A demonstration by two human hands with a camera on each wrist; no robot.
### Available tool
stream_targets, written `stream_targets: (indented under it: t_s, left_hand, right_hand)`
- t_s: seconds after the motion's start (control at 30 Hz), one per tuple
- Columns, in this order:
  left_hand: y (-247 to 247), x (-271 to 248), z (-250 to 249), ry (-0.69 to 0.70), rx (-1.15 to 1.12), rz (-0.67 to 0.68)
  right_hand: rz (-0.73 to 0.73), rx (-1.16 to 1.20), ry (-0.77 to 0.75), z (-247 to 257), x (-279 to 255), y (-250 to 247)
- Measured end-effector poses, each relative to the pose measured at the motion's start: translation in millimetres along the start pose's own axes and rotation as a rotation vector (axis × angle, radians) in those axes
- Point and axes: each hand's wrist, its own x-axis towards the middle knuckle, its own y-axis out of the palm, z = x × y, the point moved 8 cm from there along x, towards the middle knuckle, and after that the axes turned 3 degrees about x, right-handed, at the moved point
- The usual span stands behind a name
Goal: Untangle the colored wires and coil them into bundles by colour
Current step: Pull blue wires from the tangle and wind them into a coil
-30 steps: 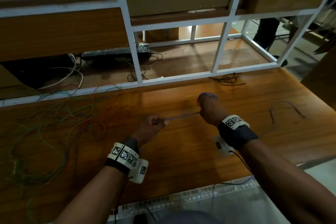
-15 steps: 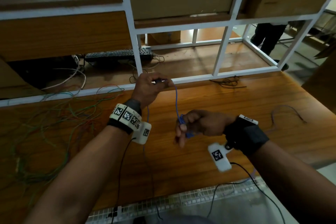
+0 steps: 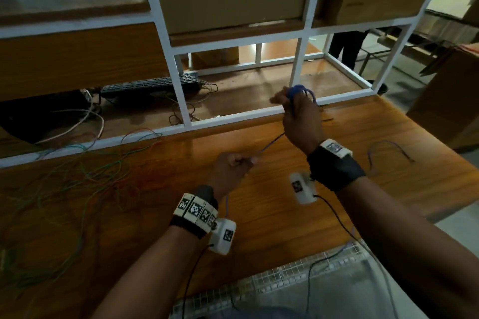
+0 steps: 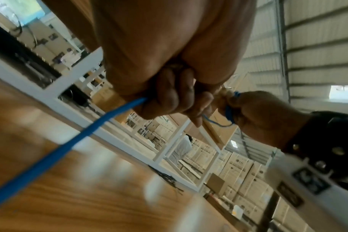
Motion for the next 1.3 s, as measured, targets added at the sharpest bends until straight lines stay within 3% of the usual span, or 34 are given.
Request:
stream_targets:
  t_s: [0.1,0.23,0.3,0.37,0.5,0.6,0.7,0.8,0.87,0.97,1.0,1.07,1.17,1.3]
  left_hand:
    - [-24,-2,13,0.02,0.166,-0.076]
    - [-51,0,-3,0.112,0.333,-0.131]
    - [-63,3,-18,0.168,0.397,-0.178]
    - [-71,7,-31,0.205,0.432,-0.203]
    - [-79,17,-51,0.247,0.329,-0.188]
    - [-85,27,-55,0.242,0.181,-0.227]
    - [-78,31,-52,0.174,0.089,-0.24]
    - [-52,27,-40,0.053,0.009,-0.16]
    - [-26,21,-31,0.023,0.119,-0.046]
    - [3,15,-16,-0.017,0.101,0.007]
    - [12,12,-15,-0.02,0.067,0.029]
    - [28,5,-11,-0.007,0.052,0.094]
    - [33,-5,-6,0.015,0.09,0.149]
    - [10,-13,10,-0.037,0.144,0.182]
  right_hand:
    - [0.183,-0.425,0.021,-49,-13,3]
    - [0.685,-0.476,0.028,-86,-59,38]
    - [0.852,-0.384,0.035,-80,-83,49]
    - [0.9,-0.261,0.114,-66,-97,52]
    - [1.095,0.016,0.292,-30,-131,67]
    - [1.097,0.285,0.401,-3,-138,70]
    - [1.152,0.702,0.473,37,-139,70]
    - [0.988,1.215,0.531,64,-113,60]
    - [0.839,1.526,0.523,71,-88,54]
    - [0.472,1.705,0.576,55,-61,51]
    - [0.334,1.657,0.578,43,-56,49]
    - [0.132,1.344,0.451,23,-48,38]
    - [-0.022,0.692,0.188,-2,-43,23]
    - [-0.115,-0.043,0.09,-30,-42,7]
